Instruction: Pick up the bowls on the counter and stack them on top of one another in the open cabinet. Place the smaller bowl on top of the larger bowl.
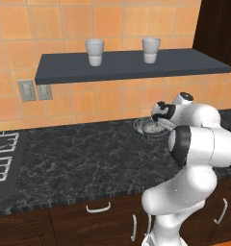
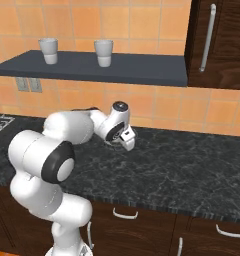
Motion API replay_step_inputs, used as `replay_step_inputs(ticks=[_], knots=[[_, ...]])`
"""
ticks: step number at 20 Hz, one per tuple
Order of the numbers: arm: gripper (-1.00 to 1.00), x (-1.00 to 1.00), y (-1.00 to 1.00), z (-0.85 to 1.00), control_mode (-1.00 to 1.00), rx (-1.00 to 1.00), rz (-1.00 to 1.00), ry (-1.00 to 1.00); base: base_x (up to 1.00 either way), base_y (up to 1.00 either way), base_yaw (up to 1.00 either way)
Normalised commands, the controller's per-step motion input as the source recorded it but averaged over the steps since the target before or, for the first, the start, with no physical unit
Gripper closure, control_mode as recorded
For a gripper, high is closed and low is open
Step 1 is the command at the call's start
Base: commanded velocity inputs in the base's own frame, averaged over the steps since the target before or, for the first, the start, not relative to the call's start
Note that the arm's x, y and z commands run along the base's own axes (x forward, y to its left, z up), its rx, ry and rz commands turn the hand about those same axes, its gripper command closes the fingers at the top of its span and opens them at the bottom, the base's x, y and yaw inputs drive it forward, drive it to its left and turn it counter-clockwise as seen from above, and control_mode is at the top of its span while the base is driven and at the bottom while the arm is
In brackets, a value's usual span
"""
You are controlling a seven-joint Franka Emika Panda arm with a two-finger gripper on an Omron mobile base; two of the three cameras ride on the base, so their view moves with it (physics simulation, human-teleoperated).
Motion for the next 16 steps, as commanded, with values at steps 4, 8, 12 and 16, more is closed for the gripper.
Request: replay_step_inputs(ticks=[4, 8, 12, 16], knots=[[-1.0, -0.31, 0.36, -0.02, -1.0, -0.08, 0.04, 0.03, 0.0, 0.0, 0.0], [-1.0, -0.01, 0.29, -0.19, -1.0, -0.03, 0.0, 0.03, 0.0, 0.0, 0.0], [-1.0, 0.1, 0.01, -0.24, -1.0, 0.0, -0.02, 0.0, 0.0, 0.0, 0.0], [-1.0, 0.31, 0.0, -0.08, -1.0, 0.0, -0.04, 0.0, 0.0, 0.0, 0.0]])
